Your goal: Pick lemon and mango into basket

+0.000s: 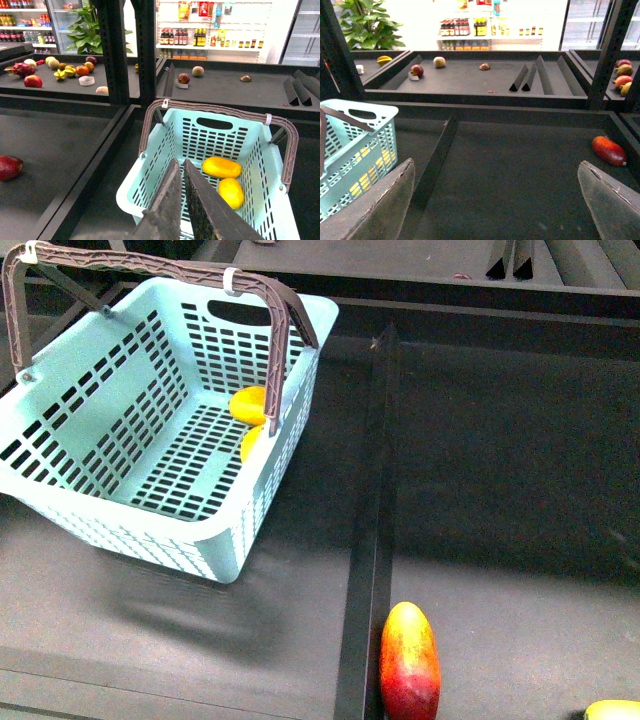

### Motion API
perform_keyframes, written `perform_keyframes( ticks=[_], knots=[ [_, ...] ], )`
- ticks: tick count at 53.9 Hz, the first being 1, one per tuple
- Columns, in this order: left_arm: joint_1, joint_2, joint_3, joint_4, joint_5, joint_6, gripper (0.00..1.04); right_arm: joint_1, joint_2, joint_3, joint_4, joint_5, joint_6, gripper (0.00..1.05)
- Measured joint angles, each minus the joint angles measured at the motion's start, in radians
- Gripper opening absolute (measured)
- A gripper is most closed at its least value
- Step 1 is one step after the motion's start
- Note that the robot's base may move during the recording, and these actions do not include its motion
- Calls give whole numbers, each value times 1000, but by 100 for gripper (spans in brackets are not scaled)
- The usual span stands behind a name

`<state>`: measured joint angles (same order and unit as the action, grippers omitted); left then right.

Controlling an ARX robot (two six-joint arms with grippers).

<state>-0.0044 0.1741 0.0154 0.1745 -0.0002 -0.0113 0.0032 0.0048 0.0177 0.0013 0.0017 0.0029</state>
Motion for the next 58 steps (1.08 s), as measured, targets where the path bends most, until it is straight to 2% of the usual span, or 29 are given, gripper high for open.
perform_keyframes(
  ticks=[6,36,43,49,52,58],
  knots=[
    [0,-140,0,-162,0,0,4,0,0,0,0,0,0,96],
    [0,-168,0,-172,0,0,4,0,0,0,-1,0,0,96],
    [0,-168,0,-172,0,0,36,0,0,0,-1,0,0,96],
    [0,-168,0,-172,0,0,57,0,0,0,-1,0,0,96],
    [0,-168,0,-172,0,0,73,0,0,0,-1,0,0,96],
    [0,-168,0,-172,0,2,100,0,0,0,-1,0,0,96]
  ],
)
